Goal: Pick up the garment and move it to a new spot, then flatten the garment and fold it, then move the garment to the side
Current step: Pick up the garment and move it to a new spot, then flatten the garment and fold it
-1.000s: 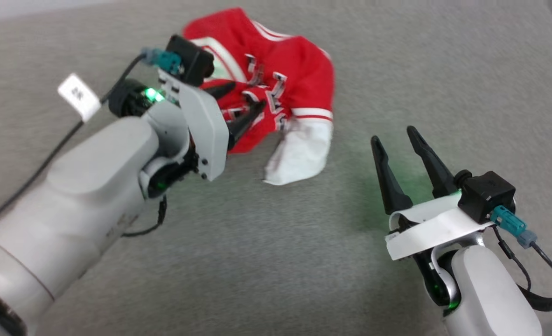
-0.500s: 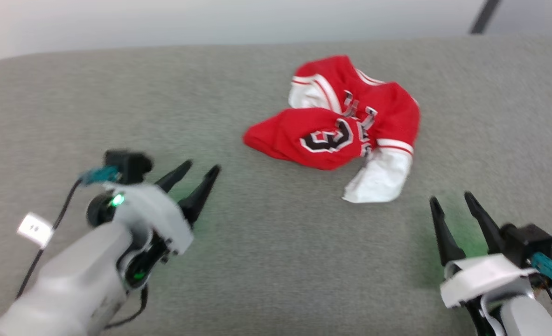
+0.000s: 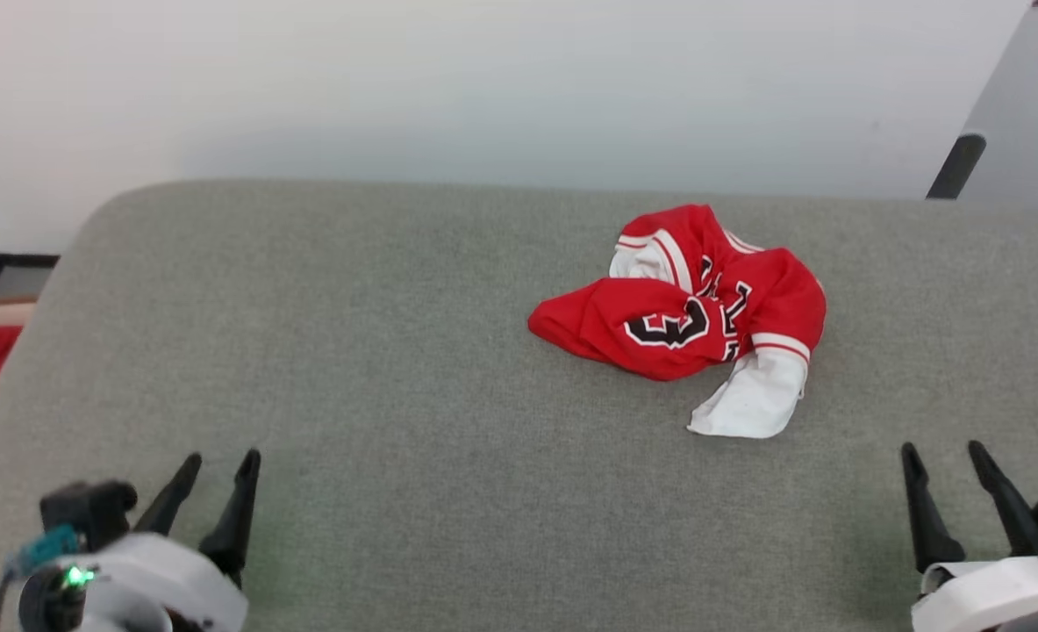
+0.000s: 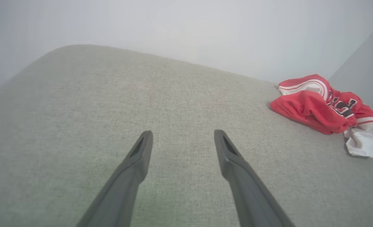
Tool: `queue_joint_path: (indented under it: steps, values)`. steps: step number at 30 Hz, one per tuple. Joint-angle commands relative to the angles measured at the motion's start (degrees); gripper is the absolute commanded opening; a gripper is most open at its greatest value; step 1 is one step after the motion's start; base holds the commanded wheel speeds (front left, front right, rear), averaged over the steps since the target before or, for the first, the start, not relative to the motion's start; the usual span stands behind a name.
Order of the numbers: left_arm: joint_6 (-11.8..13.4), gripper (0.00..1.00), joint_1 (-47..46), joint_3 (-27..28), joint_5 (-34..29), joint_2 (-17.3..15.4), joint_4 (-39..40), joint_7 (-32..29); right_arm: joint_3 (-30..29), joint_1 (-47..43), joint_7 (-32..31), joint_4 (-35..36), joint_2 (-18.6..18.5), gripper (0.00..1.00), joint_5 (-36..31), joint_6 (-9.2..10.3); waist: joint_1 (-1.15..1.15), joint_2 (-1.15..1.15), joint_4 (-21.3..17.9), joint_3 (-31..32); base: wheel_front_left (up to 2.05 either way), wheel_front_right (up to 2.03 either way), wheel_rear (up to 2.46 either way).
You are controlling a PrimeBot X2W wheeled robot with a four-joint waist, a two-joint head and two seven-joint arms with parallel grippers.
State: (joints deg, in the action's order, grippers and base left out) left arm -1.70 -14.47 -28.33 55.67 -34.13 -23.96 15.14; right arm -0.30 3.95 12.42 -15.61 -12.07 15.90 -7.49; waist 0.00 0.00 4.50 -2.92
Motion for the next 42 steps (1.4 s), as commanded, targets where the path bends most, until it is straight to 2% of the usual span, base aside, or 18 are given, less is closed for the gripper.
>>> queue_joint_path:
  steps: [1, 7, 13, 17, 25, 35, 39, 42]
  values:
    - [0.8, 1.0, 2.2, 1.6, -2.9, 0.5, 1.6, 0.0, -0.7, -1.0, -0.3, 0.7, -0.2, 1.0, 0.2, 0.0, 0.0, 0.0, 0.1, 1.5, 0.0, 0.0, 0.0]
    - [3.4, 1.0, 8.8, 11.3, -15.1, 3.5, 9.7, 0.0, -2.1, -2.2, -1.3, 3.4, 0.7, 1.0, 0.7, 0.0, 0.0, 0.0, -0.6, 2.7, 0.0, 0.0, 0.0]
    - [2.1, 1.0, 12.8, 18.9, -23.4, 7.4, 15.4, 0.0, -1.7, -0.2, -1.6, 5.3, 1.9, 1.0, 0.9, 0.0, 0.0, 0.0, -1.7, 3.1, 0.0, 0.0, 0.0]
    - [1.2, 1.0, 15.0, 22.1, -27.4, 9.2, 15.6, 0.0, -1.0, 0.1, -1.5, 5.7, 2.7, 1.0, 0.5, 0.0, 0.0, 0.0, -2.2, 2.9, 0.0, 0.0, 0.0]
    - [-1.5, 1.0, 15.9, 25.1, -30.6, 12.9, 13.7, 0.0, -0.3, 0.2, -1.2, 4.8, 3.0, 1.0, 0.2, 0.0, 0.0, 0.0, -2.4, 2.0, 0.0, 0.0, 0.0]
    - [-3.7, 1.0, 14.8, 27.3, -33.3, 15.5, 12.7, 0.0, -0.1, 1.3, -1.4, 4.8, 3.1, 1.0, -0.1, 0.0, 0.0, 0.0, -2.0, 0.8, 0.0, 0.0, 0.0]
    - [-4.6, 1.0, 12.7, 26.9, -31.9, 15.3, 11.5, 0.0, 0.9, 2.7, -1.5, 5.3, 3.7, 1.0, -0.4, 0.0, 0.0, 0.0, -3.0, -1.1, 0.0, 0.0, 0.0]
    - [-5.2, 1.0, 7.0, 25.4, -31.6, 13.3, 11.0, -1.9, 2.0, 4.2, -1.0, 6.1, 4.3, 1.0, -0.6, 0.0, 0.0, 0.0, -4.4, -3.4, 0.0, 0.0, 0.0]
